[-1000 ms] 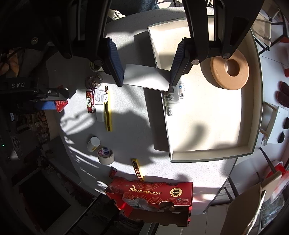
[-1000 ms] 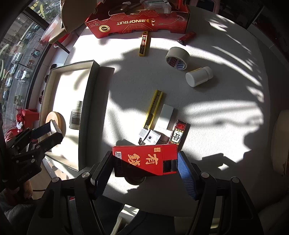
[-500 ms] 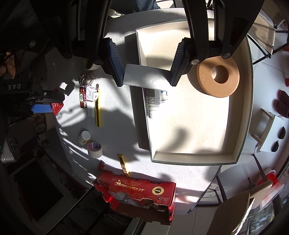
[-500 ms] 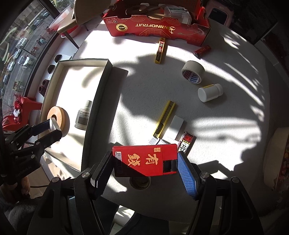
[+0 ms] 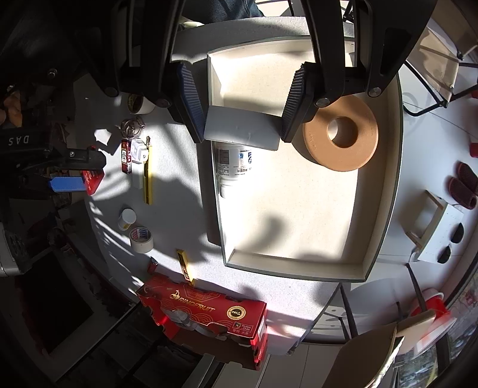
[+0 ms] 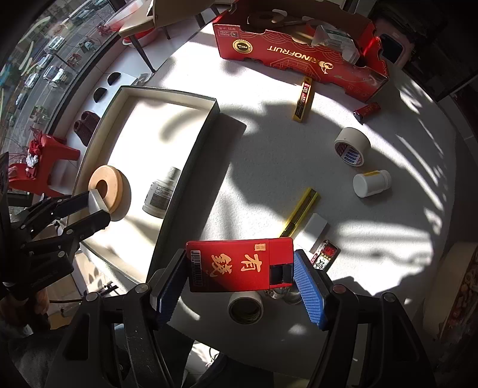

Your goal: Organize rigid objects

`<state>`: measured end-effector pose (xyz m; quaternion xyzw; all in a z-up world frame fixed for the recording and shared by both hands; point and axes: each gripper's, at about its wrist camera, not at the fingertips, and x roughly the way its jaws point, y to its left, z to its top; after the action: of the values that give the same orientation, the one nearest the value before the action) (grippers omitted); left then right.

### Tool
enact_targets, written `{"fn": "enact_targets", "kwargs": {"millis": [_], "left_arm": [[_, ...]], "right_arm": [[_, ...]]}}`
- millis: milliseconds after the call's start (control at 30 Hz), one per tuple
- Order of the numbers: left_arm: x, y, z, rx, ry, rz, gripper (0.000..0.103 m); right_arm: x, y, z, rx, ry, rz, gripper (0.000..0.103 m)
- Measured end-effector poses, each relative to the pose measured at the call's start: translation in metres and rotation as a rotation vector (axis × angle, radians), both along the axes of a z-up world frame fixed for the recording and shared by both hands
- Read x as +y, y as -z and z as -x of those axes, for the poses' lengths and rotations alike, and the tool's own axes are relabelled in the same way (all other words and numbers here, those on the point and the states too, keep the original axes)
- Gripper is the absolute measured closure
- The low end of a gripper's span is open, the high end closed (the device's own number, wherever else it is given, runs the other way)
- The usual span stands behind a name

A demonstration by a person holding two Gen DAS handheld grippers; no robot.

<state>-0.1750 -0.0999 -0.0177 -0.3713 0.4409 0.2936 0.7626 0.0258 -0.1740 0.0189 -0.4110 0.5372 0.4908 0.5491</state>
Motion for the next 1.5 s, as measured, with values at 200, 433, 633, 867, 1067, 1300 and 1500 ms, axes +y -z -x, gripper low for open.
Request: {"fn": "enact_targets", "kwargs": {"millis": [200, 433, 633, 867, 1067, 1300, 1500], "left_arm": [[0.002, -0.002, 0.004, -0.002, -0.012, -0.002, 0.048], [0.004, -0.001, 0.008, 0.009, -0.035, 0.000, 0.048], [0.007, 0.001, 0.016, 0.015, -0.074, 0.004, 0.048], [0.015, 0.009, 0.023, 0.038, -0.118, 0.025, 0.048], [0.024, 0.013, 0.022, 0.063, -0.117, 0.017, 0.048], [0.040, 0.021, 0.012, 0.085, -0.105, 0.016, 0.048], [0.049, 0.034, -0.003, 0.136, -0.069, 0.018, 0.047]], "right_arm": [[0.009, 0.000, 0.008, 0.005, -0.025, -0.002, 0.032], [0.021, 0.000, 0.020, 0.018, -0.060, -0.012, 0.032], [0.034, 0.005, 0.035, 0.042, -0.103, -0.007, 0.032], [0.060, 0.014, 0.060, 0.070, -0.165, -0.003, 0.032], [0.091, 0.017, 0.073, 0.114, -0.165, -0.015, 0.032], [0.121, 0.030, 0.082, 0.142, -0.162, -0.005, 0.032], [0.138, 0.050, 0.080, 0.172, -0.121, 0.038, 0.032]]}}
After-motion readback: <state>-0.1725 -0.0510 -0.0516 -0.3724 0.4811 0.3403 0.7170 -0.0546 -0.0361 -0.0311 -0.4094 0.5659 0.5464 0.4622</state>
